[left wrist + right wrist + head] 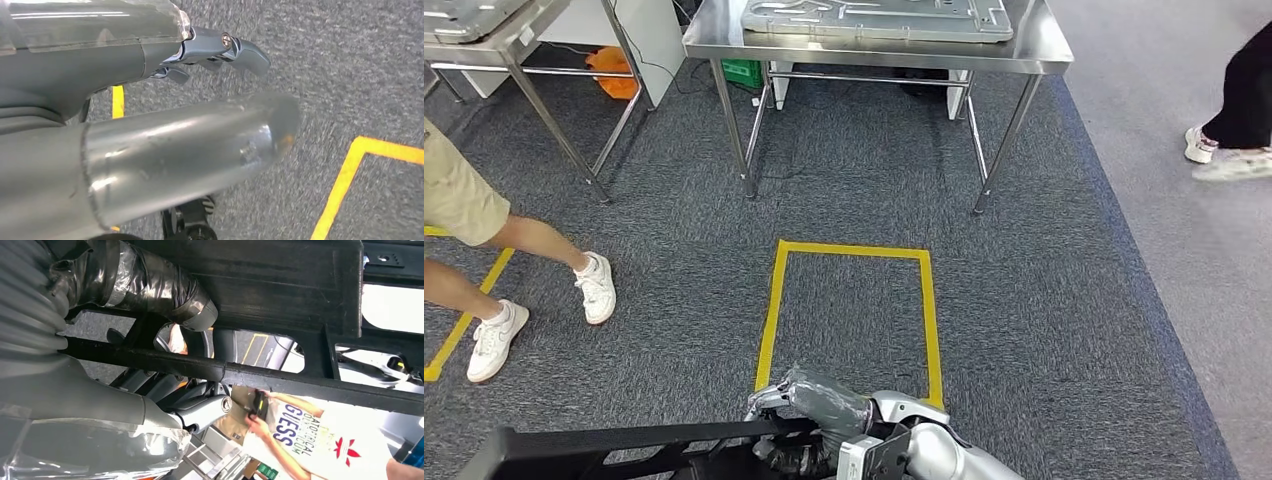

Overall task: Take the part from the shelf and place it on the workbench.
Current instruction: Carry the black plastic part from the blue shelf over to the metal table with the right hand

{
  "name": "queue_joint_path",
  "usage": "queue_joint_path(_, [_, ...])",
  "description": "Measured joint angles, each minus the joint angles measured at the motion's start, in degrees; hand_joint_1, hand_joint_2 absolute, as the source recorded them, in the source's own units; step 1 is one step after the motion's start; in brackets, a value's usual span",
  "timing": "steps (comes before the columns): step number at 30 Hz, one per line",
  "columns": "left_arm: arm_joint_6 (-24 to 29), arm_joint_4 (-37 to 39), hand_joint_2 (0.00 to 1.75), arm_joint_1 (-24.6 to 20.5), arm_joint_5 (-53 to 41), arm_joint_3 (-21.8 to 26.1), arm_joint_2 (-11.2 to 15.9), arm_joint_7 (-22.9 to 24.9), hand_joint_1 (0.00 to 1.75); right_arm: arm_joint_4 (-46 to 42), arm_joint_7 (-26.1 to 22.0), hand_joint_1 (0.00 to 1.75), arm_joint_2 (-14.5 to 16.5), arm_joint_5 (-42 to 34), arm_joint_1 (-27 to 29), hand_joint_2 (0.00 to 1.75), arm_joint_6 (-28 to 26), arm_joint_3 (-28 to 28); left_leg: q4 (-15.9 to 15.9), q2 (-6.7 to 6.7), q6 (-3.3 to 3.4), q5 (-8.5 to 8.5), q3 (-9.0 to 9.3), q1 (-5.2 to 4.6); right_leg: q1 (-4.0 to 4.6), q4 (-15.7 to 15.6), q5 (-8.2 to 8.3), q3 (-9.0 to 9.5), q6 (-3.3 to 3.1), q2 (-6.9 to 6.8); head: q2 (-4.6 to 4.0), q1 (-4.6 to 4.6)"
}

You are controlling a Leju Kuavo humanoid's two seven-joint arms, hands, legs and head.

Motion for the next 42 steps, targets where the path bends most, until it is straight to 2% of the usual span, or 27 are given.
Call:
queue_joint_path(2, [0.0,0.0,0.00,0.0,0.0,0.0,0.0,-0.2,0.00,-0.6,-0.4,1.68,0.0,0.0,0.2,1.75,-0.1,-0.3,-0.2,-0.01,0.56,0.12,0.06,0.10,-0.25,4.7,-2.82,-2.16,0.57,0.31,0.00,0.00])
queue_joint_path(4, [0.1,0.0,0.00,0.0,0.0,0.0,0.0,-0.3,0.00,-1.2,-0.7,1.68,-0.1,-0.1,0.6,1.75,-0.1,-0.6,-0.2,-0.02,0.83,0.06,0.01,0.03,-0.39,12.2,-6.08,-6.07,0.90,0.45,-0.01,-0.01])
queue_joint_path(5, [0.1,0.0,0.00,0.0,-0.1,0.0,0.0,-0.4,0.00,-1.4,-0.7,1.68,-0.1,-0.3,1.0,1.75,0.0,-0.8,-0.2,-0.05,0.87,0.02,0.03,-0.01,-0.42,14.8,-6.65,-7.59,0.94,0.47,-0.01,-0.01])
queue_joint_path(6, [0.1,0.0,0.00,0.0,-0.2,0.0,0.0,-0.4,0.00,-1.6,-0.8,1.68,-0.2,-0.6,1.3,1.75,0.2,-1.0,-0.2,-0.07,0.89,-0.05,0.10,-0.02,-0.42,15.5,-6.06,-8.19,0.89,0.48,-0.01,-0.01])
queue_joint_path(7, [0.1,0.0,0.00,0.0,-0.2,0.0,0.0,-0.5,0.00,-1.9,-0.8,1.68,-0.3,-0.9,1.6,1.75,0.4,-1.1,-0.2,-0.08,0.85,-0.14,0.25,-0.03,-0.41,13.8,-4.41,-7.68,0.73,0.48,-0.01,0.00])
queue_joint_path(9, [0.1,0.0,0.00,0.0,-0.4,0.0,0.0,-0.6,0.00,-2.3,-1.0,1.68,-0.4,-1.5,1.8,1.75,0.8,-1.4,-0.2,-0.03,0.64,-0.41,0.65,-0.04,-0.25,6.3,-0.05,-4.43,0.08,0.13,-0.01,0.00])
queue_joint_path(11, [0.1,0.0,0.00,0.0,-0.4,0.0,0.0,-0.7,0.00,-2.7,-1.2,1.68,-0.4,-1.9,1.9,1.75,1.0,-1.7,-0.1,0.12,0.13,-0.68,0.82,-0.20,0.19,0.6,1.98,-1.98,-0.56,-0.35,-0.01,-0.01])
queue_joint_path(13, [0.1,0.0,0.00,0.0,-0.4,0.0,0.0,-0.7,0.00,-2.9,-1.3,1.68,-0.4,-2.1,2.0,1.75,1.0,-1.9,-0.3,0.48,-0.55,-0.80,0.93,-0.32,0.57,-0.6,1.96,-1.67,-0.92,-0.17,-0.01,-0.01])
queue_joint_path(15, [0.1,0.0,0.00,0.0,-0.4,0.0,0.0,-0.7,0.00,-3.2,-1.3,1.68,-0.4,-2.2,2.2,1.75,1.0,-2.1,-0.4,0.76,-1.19,-1.18,1.24,-0.24,0.39,-1.2,2.20,-1.25,-1.42,0.30,-0.01,-0.01])
queue_joint_path(16, [0.1,0.0,0.00,-0.1,-0.4,0.0,0.0,-0.8,0.00,-3.4,-1.4,1.68,-0.4,-2.3,2.3,1.75,1.0,-2.2,0.7,0.77,-1.43,-1.99,0.93,-0.20,0.23,-1.6,2.34,-0.89,-1.75,0.45,-0.01,-0.01])
queue_joint_path(17, [0.1,0.0,0.00,-0.1,-0.4,0.0,0.0,-0.9,0.00,-3.6,-1.5,1.68,-0.3,-2.3,2.4,1.75,1.1,-2.3,3.0,0.70,-1.61,-3.36,-0.04,-0.16,0.08,-2.0,2.43,-0.56,-2.07,0.59,-0.01,-0.02])
queue_joint_path(19, [0.1,0.0,0.00,-0.1,-0.5,0.0,0.0,-1.0,0.00,-3.9,-1.6,1.68,-0.3,-2.4,2.5,1.75,1.2,-2.4,10.5,0.61,-1.89,-6.78,-3.79,-0.13,0.13,-2.1,2.37,-0.35,-2.54,0.94,-0.01,-0.02])
queue_joint_path(20, [0.1,0.0,0.00,0.0,-0.5,0.0,0.0,-1.0,0.00,-4.0,-1.7,1.68,-0.3,-2.5,2.7,1.75,1.2,-2.4,13.8,0.60,-1.99,-7.74,-5.63,-0.13,0.22,-2.1,2.28,-0.34,-2.66,1.20,-0.01,-0.02])
queue_joint_path(21, [0.1,0.0,0.00,0.1,-0.5,0.0,0.0,-1.1,0.00,-4.0,-1.7,1.68,-0.3,-2.5,2.9,1.75,1.3,-2.4,15.3,0.59,-2.01,-7.66,-6.70,-0.13,0.30,-2.0,2.18,-0.31,-2.72,1.50,-0.01,-0.01])
queue_joint_path(22, [0.1,0.0,0.00,0.1,-0.6,0.0,0.0,-1.1,0.00,-4.1,-1.7,1.68,-0.3,-2.5,3.1,1.75,1.3,-2.5,14.6,0.55,-1.94,-6.37,-6.65,-0.14,0.36,-1.8,2.05,-0.25,-2.72,1.84,-0.01,-0.01])
queue_joint_path(24, [0.1,0.0,0.00,0.1,-0.6,0.0,0.0,-1.2,0.00,-4.3,-1.7,1.68,-0.3,-2.5,3.3,1.75,1.3,-2.6,7.7,-0.07,-1.53,-2.05,-3.83,-0.16,0.39,-1.5,1.69,-0.05,-2.56,2.53,-0.01,-0.01])
queue_joint_path(26, [0.1,0.0,0.00,0.1,-0.7,0.0,0.2,-1.3,0.00,-4.6,-1.8,1.68,-0.3,-2.6,3.3,1.75,1.4,-2.7,1.3,-1.00,-1.03,0.22,-0.92,-0.27,0.53,-1.1,1.33,-0.10,-2.14,3.19,-0.01,-0.01])
queue_joint_path(29, [0.1,0.0,0.00,0.0,-0.7,0.0,0.3,-1.4,0.00,-5.0,-1.9,1.68,-0.3,-2.9,3.5,1.75,1.7,-2.9,-0.3,-1.05,-0.37,0.21,-0.13,-0.43,0.53,-1.1,1.24,-0.34,-1.24,3.85,0.00,-0.02])
queue_joint_path(31, [0.1,0.0,0.00,-0.1,-0.7,0.0,0.3,-1.5,0.00,-5.4,-2.0,1.68,-0.3,-3.1,3.7,1.75,1.9,-3.2,-0.9,-0.54,0.30,0.44,0.28,-0.17,0.49,0.1,0.38,-0.70,-0.52,3.28,0.00,-0.01])
queue_joint_path(32, [0.1,0.0,0.00,-0.1,-0.7,0.0,0.3,-1.5,0.00,-5.6,-2.0,1.68,-0.3,-3.2,3.7,1.75,2.0,-3.3,-1.2,-0.23,0.64,0.53,0.52,0.00,0.42,2.0,-0.78,-1.59,-0.12,2.73,0.00,0.00])
queue_joint_path(34, [0.1,0.0,0.00,0.0,-0.8,0.0,0.3,-1.6,0.00,-5.9,-2.1,1.68,-0.3,-3.3,3.8,1.75,2.0,-3.6,-1.3,0.36,1.06,0.40,0.75,-0.03,-0.06,8.8,-3.94,-5.14,0.58,1.75,-0.01,0.01])
queue_joint_path(35, [0.1,0.0,0.00,0.0,-0.8,0.0,0.3,-1.6,0.00,-5.9,-2.1,1.68,-0.4,-3.2,4.0,1.75,2.0,-3.7,-1.3,0.65,1.09,0.28,0.81,-0.04,-0.31,12.1,-4.99,-7.08,0.84,1.59,-0.01,0.01])
queue_joint_path(36, [0.1,0.0,0.00,0.0,-0.8,0.0,0.3,-1.6,0.00,-5.9,-2.2,1.68,-0.4,-2.8,4.1,1.75,1.9,-3.7,-1.3,0.87,1.06,0.13,0.92,-0.02,-0.54,13.9,-5.06,-8.35,1.05,1.49,-0.01,0.01])
queue_joint_path(37, [0.1,0.0,0.00,0.0,-0.7,0.0,0.3,-1.6,0.00,-5.9,-2.3,1.68,-0.4,-2.3,4.2,1.75,1.8,-3.8,-1.3,1.03,0.92,-0.05,1.10,0.01,-0.73,13.6,-3.98,-8.51,1.19,1.37,-0.01,0.01])
queue_joint_path(38, [0.1,0.0,0.00,0.0,-0.7,0.0,0.3,-1.6,0.00,-6.0,-2.3,1.68,-0.4,-1.8,4.3,1.75,1.7,-3.8,-1.3,1.15,0.73,-0.26,1.38,0.05,-0.87,11.2,-1.99,-7.54,1.24,1.21,-0.01,0.01])
queue_joint_path(40, [0.1,0.0,0.00,-0.1,-0.7,0.0,0.3,-1.6,0.00,-6.3,-2.5,1.68,-0.4,-1.1,4.3,1.75,1.6,-3.9,-1.2,1.29,0.21,-0.75,2.00,0.03,-0.84,3.6,1.85,-3.94,1.02,0.79,-0.01,0.02])
queue_joint_path(42, [0.1,0.0,0.00,-0.1,-0.6,0.0,0.3,-1.6,0.00,-6.6,-2.5,1.68,-0.4,-1.0,4.3,1.75,1.4,-3.9,-1.3,1.38,-0.46,-1.09,2.28,-0.10,-0.49,-0.5,2.87,-2.00,0.46,0.63,-0.01,0.01])
